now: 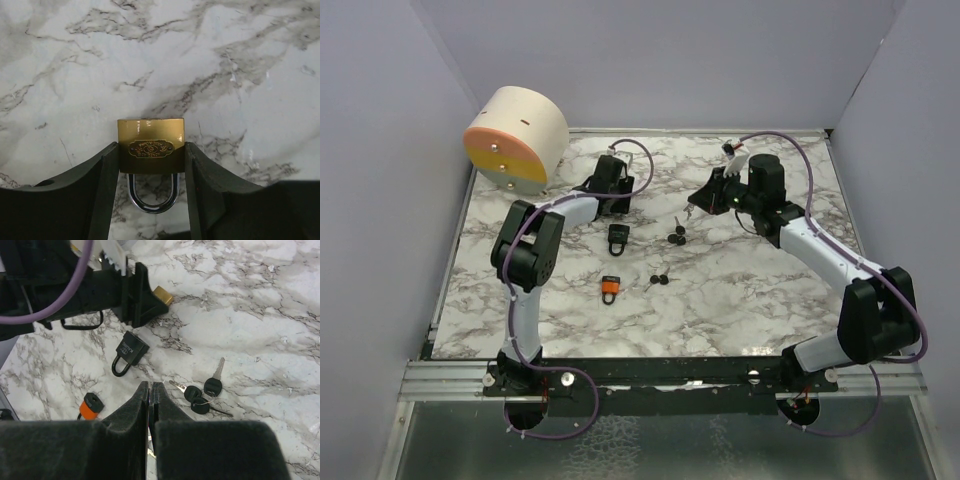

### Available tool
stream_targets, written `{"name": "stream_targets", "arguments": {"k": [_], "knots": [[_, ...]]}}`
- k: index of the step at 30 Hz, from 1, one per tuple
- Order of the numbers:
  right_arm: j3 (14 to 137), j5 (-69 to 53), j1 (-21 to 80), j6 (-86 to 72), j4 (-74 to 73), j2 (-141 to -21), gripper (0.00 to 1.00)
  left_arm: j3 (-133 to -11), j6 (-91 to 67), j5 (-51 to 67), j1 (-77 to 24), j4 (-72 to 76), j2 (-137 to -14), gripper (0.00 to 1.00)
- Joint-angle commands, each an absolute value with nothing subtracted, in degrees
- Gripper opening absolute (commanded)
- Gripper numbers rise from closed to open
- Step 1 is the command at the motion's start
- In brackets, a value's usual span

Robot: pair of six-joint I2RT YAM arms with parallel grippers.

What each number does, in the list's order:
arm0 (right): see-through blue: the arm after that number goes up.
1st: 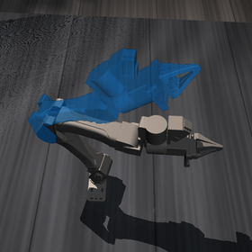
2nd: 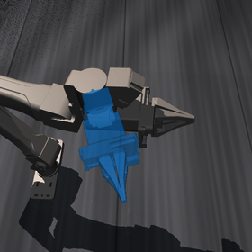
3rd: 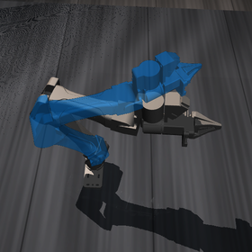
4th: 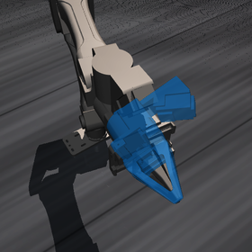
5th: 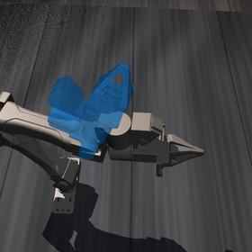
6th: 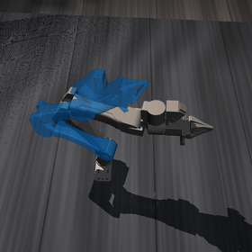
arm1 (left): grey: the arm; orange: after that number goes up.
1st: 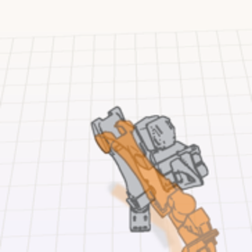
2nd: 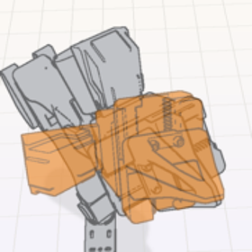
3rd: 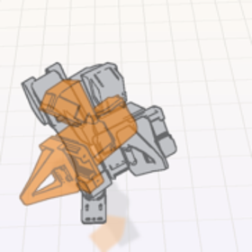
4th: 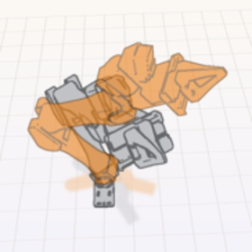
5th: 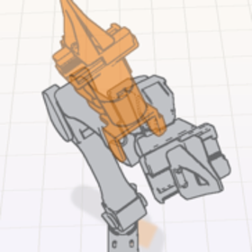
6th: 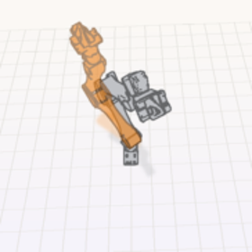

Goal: Unlock with the key

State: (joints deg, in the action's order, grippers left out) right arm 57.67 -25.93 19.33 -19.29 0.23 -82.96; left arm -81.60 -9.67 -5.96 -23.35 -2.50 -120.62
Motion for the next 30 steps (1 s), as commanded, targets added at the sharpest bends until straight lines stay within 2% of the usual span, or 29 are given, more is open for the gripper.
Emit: {"name": "stream_targets", "arguments": {"k": [1, 14, 21, 30], "knots": [[57.72, -24.82, 18.72, -20.99, 1.22, -84.62, 0.01, -75.12, -6.72, 2.45, -23.86, 10.55, -108.33, 0.0], [55.85, -28.59, 18.63, -23.61, 7.6, -85.38, 0.01, -57.5, -2.62, 16.57, -28.73, 29.49, -91.0, 0.0], [51.3, -29.51, 18.63, -28.83, 16.08, -83.38, 0.01, -45.28, -0.17, 17.22, -32.32, 45.74, -87.24, 0.0], [50.83, -31.11, 18.61, -30.96, 18.07, -82.31, 0.01, -42.37, 3.43, 19.91, -32.93, 52.55, -87.74, 0.0]]}}
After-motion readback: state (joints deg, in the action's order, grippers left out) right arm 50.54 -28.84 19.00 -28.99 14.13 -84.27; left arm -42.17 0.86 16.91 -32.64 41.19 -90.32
